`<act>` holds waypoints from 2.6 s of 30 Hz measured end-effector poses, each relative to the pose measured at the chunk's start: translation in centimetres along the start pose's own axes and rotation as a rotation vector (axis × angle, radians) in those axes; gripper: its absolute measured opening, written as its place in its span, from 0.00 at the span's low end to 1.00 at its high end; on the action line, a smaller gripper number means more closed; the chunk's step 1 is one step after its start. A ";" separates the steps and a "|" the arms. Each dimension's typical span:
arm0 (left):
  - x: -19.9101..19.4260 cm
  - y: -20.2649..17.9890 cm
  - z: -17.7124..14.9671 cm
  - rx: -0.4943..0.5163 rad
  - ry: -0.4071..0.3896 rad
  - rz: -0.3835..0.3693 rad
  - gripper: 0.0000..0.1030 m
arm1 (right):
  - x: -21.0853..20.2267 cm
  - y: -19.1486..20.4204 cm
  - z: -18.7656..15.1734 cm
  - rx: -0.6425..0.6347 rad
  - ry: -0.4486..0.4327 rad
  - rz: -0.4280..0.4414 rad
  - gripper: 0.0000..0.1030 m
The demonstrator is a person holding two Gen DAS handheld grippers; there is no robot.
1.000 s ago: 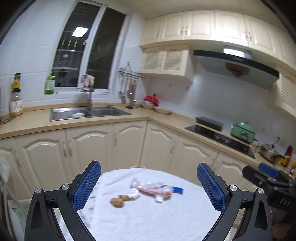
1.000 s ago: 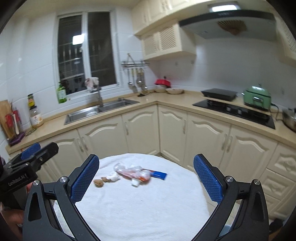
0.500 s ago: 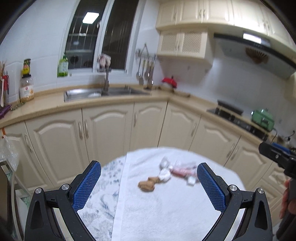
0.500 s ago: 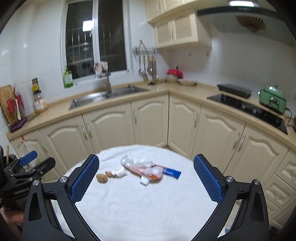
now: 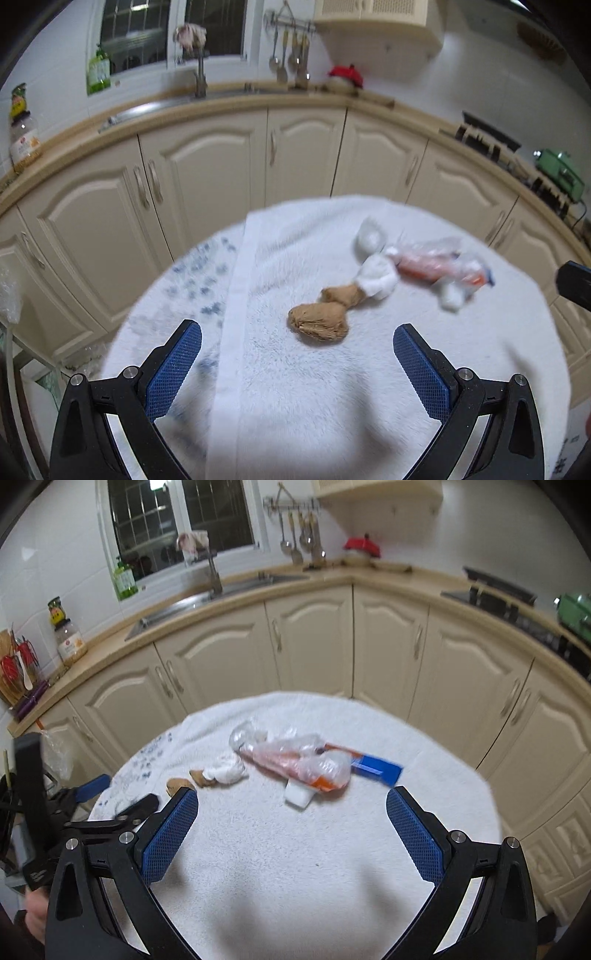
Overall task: Collect trash
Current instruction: 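Move both tools back over the towel-covered table, then grasp the white tissue wad with the right tool while the left tool grasps the bread crust, then carry the tissue wad and bread crust to the blue bin and release them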
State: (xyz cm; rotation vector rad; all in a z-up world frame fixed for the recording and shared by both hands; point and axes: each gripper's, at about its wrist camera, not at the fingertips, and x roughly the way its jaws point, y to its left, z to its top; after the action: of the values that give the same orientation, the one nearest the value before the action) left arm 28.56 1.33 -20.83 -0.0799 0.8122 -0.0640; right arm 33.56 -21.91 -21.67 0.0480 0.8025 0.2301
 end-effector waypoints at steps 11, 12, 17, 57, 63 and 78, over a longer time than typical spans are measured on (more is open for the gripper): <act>8.0 0.0 3.8 -0.005 0.066 -0.032 0.41 | 4.9 1.5 -0.1 0.006 0.091 0.093 0.96; 8.3 0.2 4.1 -0.005 0.067 -0.039 0.38 | 5.1 1.7 0.0 0.006 0.095 0.100 0.96; 9.3 1.2 6.4 -0.029 0.064 -0.071 0.38 | 7.1 3.5 0.1 -0.010 0.119 0.163 0.93; -4.3 1.6 -2.2 0.005 -0.064 -0.090 0.38 | 5.1 1.5 -3.2 0.117 0.051 0.231 0.35; -7.5 -2.0 -3.0 0.057 -0.121 -0.123 0.38 | -0.1 -1.0 -4.1 0.125 -0.024 0.202 0.35; -16.0 -12.1 -4.7 0.193 -0.272 -0.257 0.38 | -15.2 -7.8 -6.1 0.163 -0.259 0.086 0.35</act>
State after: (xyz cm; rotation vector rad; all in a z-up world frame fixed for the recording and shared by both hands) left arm 13.90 -9.57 -11.34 -0.0095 0.5172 -0.3661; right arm 20.40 -33.15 -16.16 0.2616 0.5602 0.2336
